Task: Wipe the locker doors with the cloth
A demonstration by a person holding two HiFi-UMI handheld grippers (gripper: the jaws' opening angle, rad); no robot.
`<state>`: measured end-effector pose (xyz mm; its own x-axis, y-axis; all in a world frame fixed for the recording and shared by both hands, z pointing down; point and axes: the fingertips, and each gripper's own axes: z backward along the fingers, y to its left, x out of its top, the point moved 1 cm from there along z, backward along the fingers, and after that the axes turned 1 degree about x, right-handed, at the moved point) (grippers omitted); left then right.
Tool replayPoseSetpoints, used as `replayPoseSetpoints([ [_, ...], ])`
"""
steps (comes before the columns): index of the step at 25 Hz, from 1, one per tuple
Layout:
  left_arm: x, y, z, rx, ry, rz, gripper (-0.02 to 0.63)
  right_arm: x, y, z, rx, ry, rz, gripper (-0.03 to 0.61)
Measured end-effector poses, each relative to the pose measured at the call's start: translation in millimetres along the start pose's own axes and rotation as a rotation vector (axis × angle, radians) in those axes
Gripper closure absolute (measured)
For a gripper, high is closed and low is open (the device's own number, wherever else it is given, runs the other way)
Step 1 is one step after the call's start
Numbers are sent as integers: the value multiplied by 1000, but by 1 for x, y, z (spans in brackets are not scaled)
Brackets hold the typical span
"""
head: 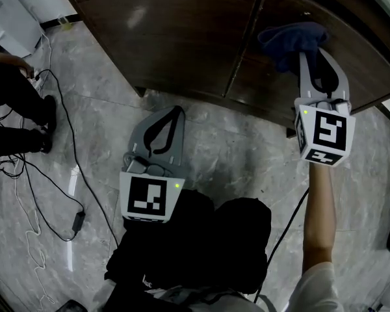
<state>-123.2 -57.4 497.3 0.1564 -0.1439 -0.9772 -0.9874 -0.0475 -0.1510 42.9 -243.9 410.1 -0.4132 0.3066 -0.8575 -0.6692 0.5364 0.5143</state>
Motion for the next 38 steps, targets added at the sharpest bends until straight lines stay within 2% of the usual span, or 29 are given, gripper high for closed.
replayPoseSetpoints([
  [4, -7, 8, 5, 17, 12, 10, 611, -46, 37, -3, 40, 68, 4, 502],
  [12, -20, 20, 12, 42, 36, 17, 611, -166, 130, -13, 162, 257, 55, 502],
  [15, -22, 24, 15, 52, 39, 20, 611, -199, 160, -17, 205, 318, 79, 502],
  [20, -26, 29, 19, 62, 45, 24, 611, -253, 204, -22, 287, 447, 55, 502],
  [23, -30, 33, 22, 70, 51, 28, 611, -272, 221, -24, 317, 492, 46, 502],
  [26, -32, 35, 24, 75, 54, 25, 611, -269, 222, -26, 330, 511, 41, 503],
  [29, -32, 36, 24, 74, 51, 27, 611, -243, 208, -29, 311, 477, 52, 502],
  [38, -28, 42, 27, 89, 13, 34, 611, -91, 144, -37, 228, 254, 75, 503],
])
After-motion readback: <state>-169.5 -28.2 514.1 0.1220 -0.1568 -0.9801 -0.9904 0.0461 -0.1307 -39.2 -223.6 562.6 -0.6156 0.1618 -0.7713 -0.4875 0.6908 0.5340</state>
